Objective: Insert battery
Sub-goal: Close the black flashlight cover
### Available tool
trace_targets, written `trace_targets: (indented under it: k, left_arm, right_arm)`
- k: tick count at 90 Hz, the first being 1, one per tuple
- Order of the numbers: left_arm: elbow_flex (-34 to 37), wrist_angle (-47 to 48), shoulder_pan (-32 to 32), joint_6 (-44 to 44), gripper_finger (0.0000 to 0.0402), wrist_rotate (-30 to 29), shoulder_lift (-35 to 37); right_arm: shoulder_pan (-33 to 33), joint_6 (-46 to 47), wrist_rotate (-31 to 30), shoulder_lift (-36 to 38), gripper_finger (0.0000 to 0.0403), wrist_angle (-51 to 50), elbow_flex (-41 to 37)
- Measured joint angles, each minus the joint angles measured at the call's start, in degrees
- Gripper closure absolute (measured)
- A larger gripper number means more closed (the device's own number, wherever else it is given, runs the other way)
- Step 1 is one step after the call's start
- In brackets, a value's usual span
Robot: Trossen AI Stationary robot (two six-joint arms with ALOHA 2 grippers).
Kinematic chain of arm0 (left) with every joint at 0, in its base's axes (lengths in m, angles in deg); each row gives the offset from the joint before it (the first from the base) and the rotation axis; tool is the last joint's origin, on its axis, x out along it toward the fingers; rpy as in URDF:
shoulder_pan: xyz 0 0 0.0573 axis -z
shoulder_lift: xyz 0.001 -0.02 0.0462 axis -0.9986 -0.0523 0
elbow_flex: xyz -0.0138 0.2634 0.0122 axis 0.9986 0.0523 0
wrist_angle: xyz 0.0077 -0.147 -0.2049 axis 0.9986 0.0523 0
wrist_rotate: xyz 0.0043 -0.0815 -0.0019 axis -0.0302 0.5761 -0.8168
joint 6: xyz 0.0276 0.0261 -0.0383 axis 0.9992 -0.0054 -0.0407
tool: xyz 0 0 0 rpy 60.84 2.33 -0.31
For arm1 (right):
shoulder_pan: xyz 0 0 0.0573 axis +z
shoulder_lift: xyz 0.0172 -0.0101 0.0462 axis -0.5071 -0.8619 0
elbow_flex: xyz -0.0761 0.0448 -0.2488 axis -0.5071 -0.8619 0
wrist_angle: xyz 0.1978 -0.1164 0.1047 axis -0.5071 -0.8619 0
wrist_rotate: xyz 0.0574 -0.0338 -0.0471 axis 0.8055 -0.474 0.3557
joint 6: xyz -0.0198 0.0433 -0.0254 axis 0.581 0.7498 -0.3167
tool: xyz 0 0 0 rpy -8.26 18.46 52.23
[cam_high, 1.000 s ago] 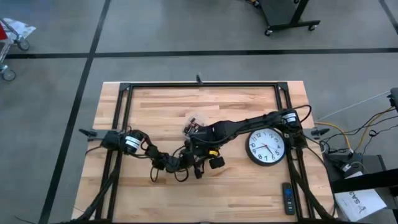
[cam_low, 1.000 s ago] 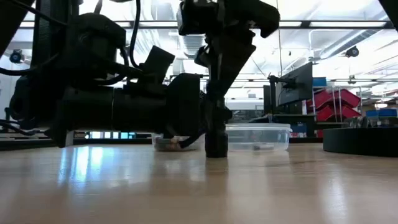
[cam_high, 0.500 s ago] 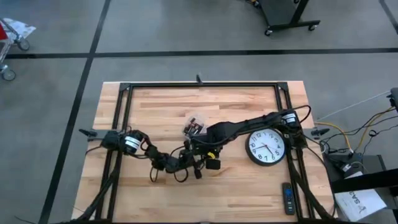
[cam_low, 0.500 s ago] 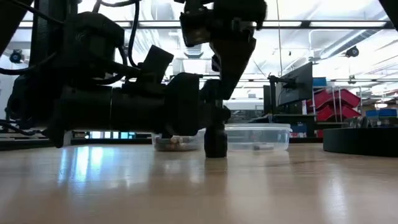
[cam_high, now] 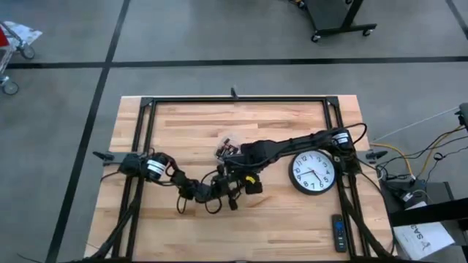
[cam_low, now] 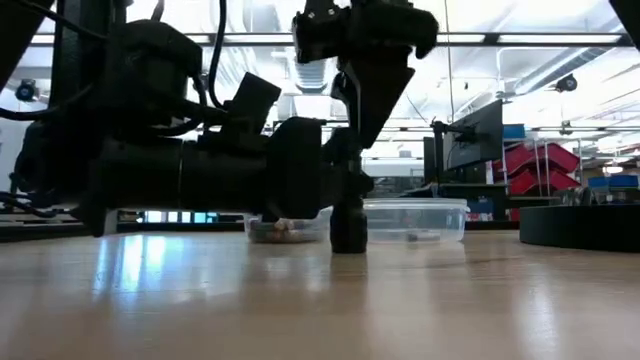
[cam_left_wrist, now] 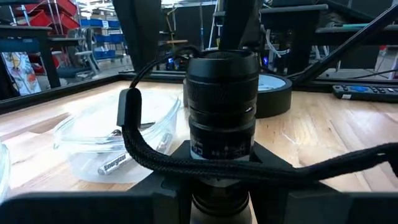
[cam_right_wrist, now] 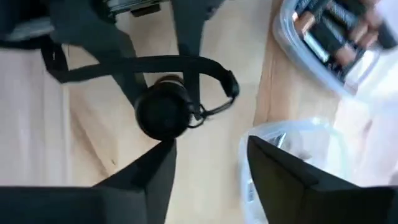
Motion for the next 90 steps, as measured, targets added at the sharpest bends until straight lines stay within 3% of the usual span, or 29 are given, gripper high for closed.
trace_targets:
  k: [19, 36, 58, 90]
  left_arm:
    - [-0.02, 0.04, 0.00, -0.09, 0.0308, -0.04, 0.00]
    - [-0.02, 0.04, -0.02, -0.20, 0.0308, -0.07, 0.00]
    - [0.00, 0.05, -0.02, -0.28, 0.0308, -0.46, 0.00]
    - [0.02, 0.06, -0.07, -0.30, 0.0308, -0.44, 0.00]
  right_arm:
    - [0.00, 7.87, 8.62, 0.07, 0.0175, 0.13, 0.48]
    - [-0.08, 14.54, 3.96, 0.16, 0.0152, 0.74, 0.86]
    - [-0.29, 20.76, 3.88, -1.68, 0.0179, 2.26, 0.83]
    - [-0.42, 22.67, 4.18, -2.01, 0.0216, 3.10, 1.01]
